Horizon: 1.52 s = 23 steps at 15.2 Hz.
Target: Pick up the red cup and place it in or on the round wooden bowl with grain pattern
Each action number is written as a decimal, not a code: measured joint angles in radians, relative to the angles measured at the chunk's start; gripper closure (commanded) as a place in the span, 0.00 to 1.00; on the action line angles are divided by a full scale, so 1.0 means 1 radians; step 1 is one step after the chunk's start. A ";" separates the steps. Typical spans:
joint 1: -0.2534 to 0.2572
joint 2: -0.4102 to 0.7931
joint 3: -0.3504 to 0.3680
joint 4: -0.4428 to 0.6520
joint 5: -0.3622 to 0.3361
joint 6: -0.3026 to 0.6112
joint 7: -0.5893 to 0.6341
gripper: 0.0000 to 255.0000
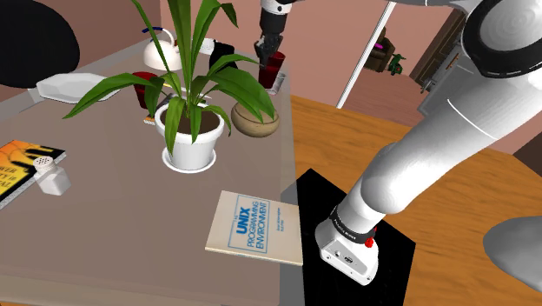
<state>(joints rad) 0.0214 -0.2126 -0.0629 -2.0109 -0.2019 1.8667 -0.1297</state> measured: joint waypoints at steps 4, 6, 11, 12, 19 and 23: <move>0.009 -0.022 0.015 -0.053 -0.002 0.026 0.032 1.00; 0.009 -0.023 0.016 -0.079 -0.004 0.050 0.038 1.00; 0.008 -0.011 0.014 -0.135 -0.009 0.116 0.049 1.00; 0.007 -0.010 0.013 -0.148 -0.011 0.131 0.051 1.00; 0.006 0.014 0.012 -0.219 -0.020 0.223 0.071 1.00; 0.005 0.018 0.011 -0.230 -0.021 0.240 0.073 1.00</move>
<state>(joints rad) 0.0265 -0.1946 -0.0516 -2.2408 -0.2233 2.1062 -0.0565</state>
